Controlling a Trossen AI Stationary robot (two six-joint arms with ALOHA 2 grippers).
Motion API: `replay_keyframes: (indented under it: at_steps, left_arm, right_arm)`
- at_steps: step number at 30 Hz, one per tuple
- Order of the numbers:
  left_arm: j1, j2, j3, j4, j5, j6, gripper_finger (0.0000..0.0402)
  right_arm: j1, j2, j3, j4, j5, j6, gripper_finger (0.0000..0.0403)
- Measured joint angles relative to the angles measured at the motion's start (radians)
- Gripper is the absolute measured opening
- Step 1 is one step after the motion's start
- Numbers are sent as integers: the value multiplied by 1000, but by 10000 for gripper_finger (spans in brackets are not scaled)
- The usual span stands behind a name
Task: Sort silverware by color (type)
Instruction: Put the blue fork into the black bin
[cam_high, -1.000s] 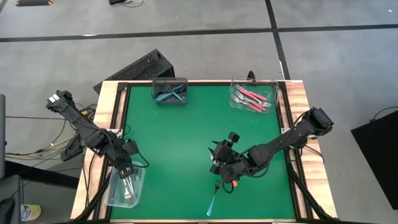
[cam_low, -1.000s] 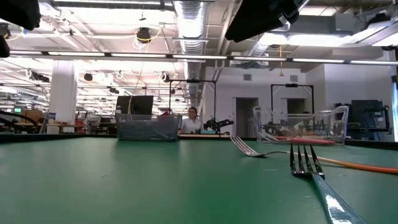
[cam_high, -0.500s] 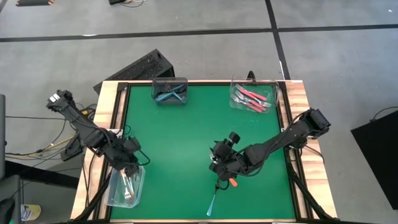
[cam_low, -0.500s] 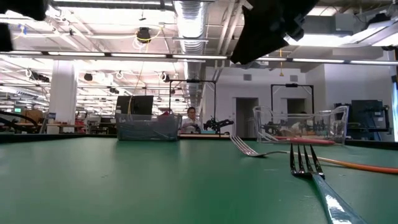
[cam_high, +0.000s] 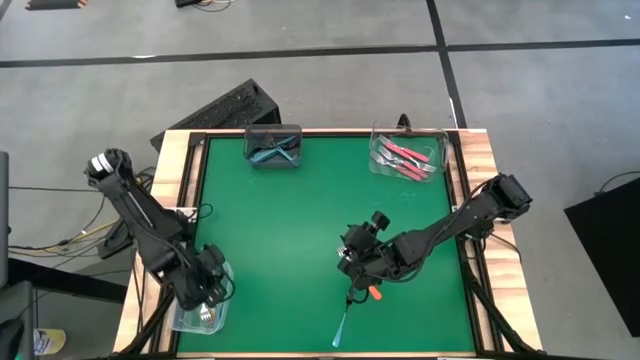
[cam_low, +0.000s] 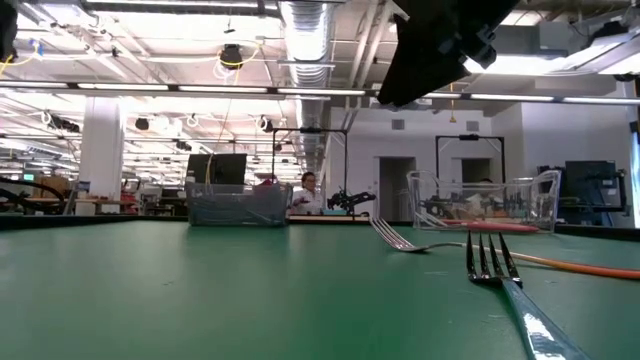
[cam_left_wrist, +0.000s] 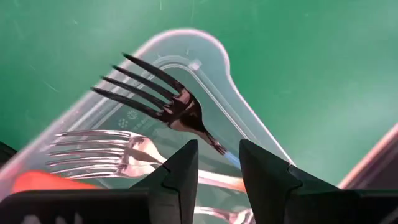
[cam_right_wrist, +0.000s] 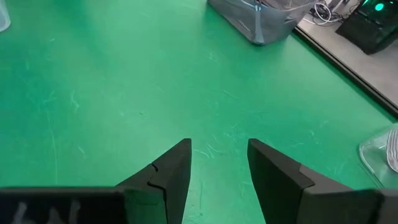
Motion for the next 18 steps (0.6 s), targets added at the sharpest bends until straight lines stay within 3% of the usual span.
replay_keyframes:
  at_steps: [9, 18]
  left_arm:
    - [-1, 166, 1, 33, 88, -25, 104]
    - [-1, 200, -2, 78, 59, -12, 104]
  right_arm:
    - [12, 0, 0, -14, -1, 4, 185]
    - [8, 0, 0, -29, -4, -1, 185]
